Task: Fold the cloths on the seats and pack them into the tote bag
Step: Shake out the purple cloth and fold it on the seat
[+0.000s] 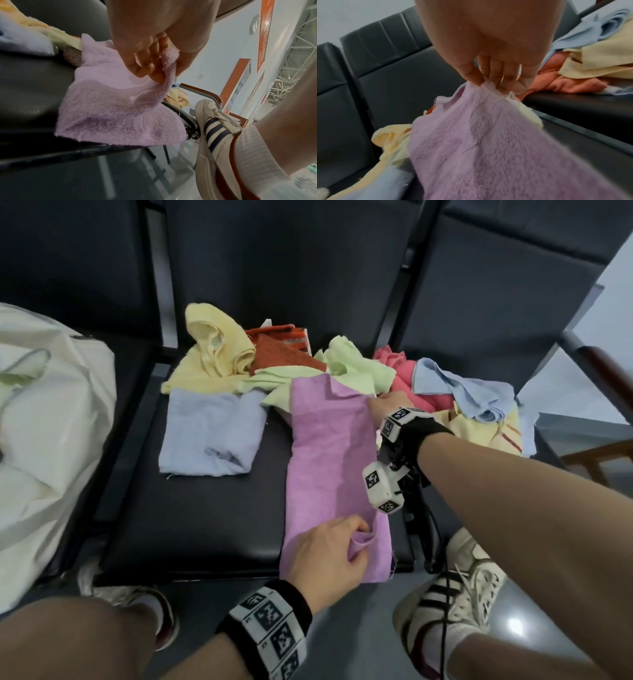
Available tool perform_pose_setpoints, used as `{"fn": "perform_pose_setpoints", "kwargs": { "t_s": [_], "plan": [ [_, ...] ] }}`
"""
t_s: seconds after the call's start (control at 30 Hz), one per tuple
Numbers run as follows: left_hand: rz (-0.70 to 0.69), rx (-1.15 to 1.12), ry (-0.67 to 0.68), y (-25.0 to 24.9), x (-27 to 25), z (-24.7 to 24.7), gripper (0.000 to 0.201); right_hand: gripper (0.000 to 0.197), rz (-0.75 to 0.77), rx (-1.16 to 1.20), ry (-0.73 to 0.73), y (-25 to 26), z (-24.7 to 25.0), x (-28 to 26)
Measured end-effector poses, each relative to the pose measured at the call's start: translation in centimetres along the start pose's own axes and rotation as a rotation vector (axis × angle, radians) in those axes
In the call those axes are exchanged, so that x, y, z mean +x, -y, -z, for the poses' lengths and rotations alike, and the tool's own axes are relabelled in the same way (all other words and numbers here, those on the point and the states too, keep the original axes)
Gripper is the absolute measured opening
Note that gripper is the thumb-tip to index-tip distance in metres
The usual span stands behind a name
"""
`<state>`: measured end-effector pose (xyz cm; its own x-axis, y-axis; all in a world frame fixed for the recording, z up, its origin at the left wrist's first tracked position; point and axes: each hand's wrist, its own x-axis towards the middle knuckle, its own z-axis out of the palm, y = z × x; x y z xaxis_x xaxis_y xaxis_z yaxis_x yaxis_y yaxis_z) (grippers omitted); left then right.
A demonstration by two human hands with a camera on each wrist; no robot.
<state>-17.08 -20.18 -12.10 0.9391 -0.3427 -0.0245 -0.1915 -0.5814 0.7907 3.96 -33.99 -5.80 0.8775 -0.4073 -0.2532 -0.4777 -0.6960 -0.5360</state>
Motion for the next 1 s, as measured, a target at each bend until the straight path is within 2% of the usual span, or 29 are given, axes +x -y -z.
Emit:
{"fn": "perform_pose_setpoints", "kwargs": {
  "t_s": [0.17,0.33,0.4,0.57,0.67,0.83,0.9,1.0],
  "plan": [
    [-0.005,-0.037,0.084,0.5,1.1,-2.0,0.021,0.034,-0.074,-0.025,0.005,-3.3,0.5,0.9],
    [0.007,-0.025,0.228,0.4,1.5,-2.9,0.029,0.043,-0.059,0.018,0.079,-6.1,-0.5,4.1],
    [0.023,0.002,0.259,0.5,1.7,-3.0,0.036,0.040,-0.021,0.032,0.082,-5.5,0.2,3.1],
    [0.062,0.093,0.200,1.0,1.9,-2.5,0.026,0.018,0.121,-0.093,0.057,-2.7,3.1,-1.0],
    [0.083,0.143,0.144,1.3,1.7,-2.0,0.020,0.014,0.243,-0.184,0.081,-0.6,4.9,-2.5],
    [0.043,0.258,0.086,1.6,1.0,-0.7,0.017,0.013,0.505,-0.373,0.119,2.9,6.3,-6.6],
    [0.045,0.301,0.085,1.8,0.6,-0.2,0.016,0.016,0.613,-0.478,0.192,3.3,6.5,-8.9],
    [0.023,0.397,0.139,2.5,0.0,0.0,0.016,0.015,0.763,-0.677,0.380,1.0,5.4,-12.5]
  ]
}}
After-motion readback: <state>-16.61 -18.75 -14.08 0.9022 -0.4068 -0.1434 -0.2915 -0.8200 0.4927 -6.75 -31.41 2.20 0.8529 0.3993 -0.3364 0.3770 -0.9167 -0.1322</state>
